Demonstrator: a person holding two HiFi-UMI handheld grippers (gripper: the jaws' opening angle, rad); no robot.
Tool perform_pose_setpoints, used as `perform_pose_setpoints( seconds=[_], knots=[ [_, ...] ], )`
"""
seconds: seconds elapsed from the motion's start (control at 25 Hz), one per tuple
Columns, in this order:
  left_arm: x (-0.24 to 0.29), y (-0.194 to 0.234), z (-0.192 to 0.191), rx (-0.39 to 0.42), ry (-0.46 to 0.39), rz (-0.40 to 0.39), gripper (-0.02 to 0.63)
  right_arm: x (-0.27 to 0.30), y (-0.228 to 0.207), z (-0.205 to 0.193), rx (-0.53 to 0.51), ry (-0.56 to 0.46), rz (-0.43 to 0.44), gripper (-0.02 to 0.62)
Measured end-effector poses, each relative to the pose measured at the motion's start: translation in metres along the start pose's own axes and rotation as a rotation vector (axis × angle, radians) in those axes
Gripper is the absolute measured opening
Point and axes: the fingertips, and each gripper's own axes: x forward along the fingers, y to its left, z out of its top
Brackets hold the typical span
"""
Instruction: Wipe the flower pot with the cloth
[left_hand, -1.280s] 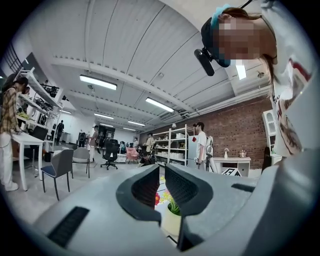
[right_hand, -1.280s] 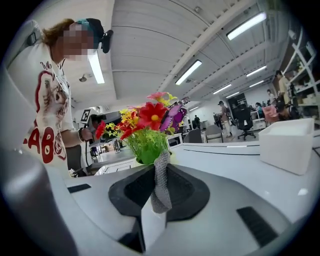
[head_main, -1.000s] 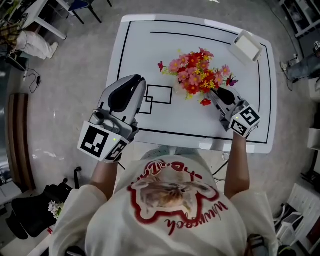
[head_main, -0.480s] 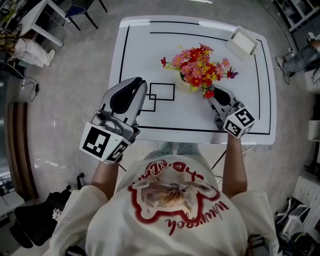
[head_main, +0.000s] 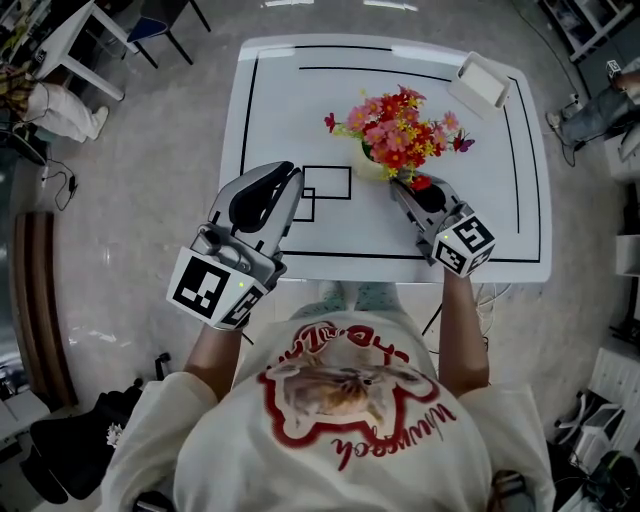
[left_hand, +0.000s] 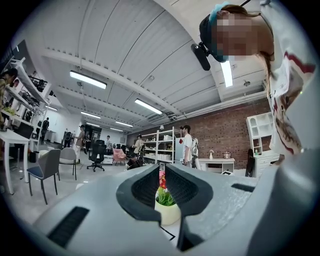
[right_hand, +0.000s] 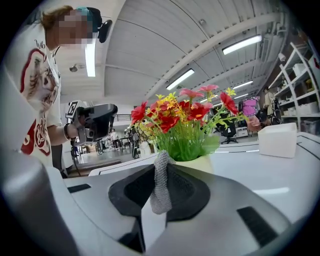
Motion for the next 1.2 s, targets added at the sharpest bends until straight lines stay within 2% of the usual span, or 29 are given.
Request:
perform_pose_setpoints(
  seconds=[0.4, 0.6, 0.8, 1.0, 1.2],
  knots=[
    [-0.009, -0.007, -0.005, -0.01, 0.008, -0.031, 0.038, 0.0, 0.029, 0.008, -0.054, 0.013, 0.028, 0.055],
    [-0.01, -0.01, -0.013, -0.02, 0.02, -0.056, 0.038, -0.012, 0.064, 0.032, -0.043, -0.063, 0.045, 0.057],
    [-0.008, -0.019, -0.013, -0.026, 0.017, -0.096, 0.038, -0.026, 0.1, 0.078, -0.075, -0.147, 0.059, 0.057],
    [-0.006, -0.029, -0.004, -0.034, -0.005, -0.135, 0.038, -0.041, 0.111, 0.124, -0.119, -0.203, -0.01, 0.06],
    [-0.006, -0.039, 0.002, -0.041, -0.013, -0.187, 0.038, -0.058, 0.11, 0.151, -0.142, -0.243, -0.1, 0.063]
  ],
)
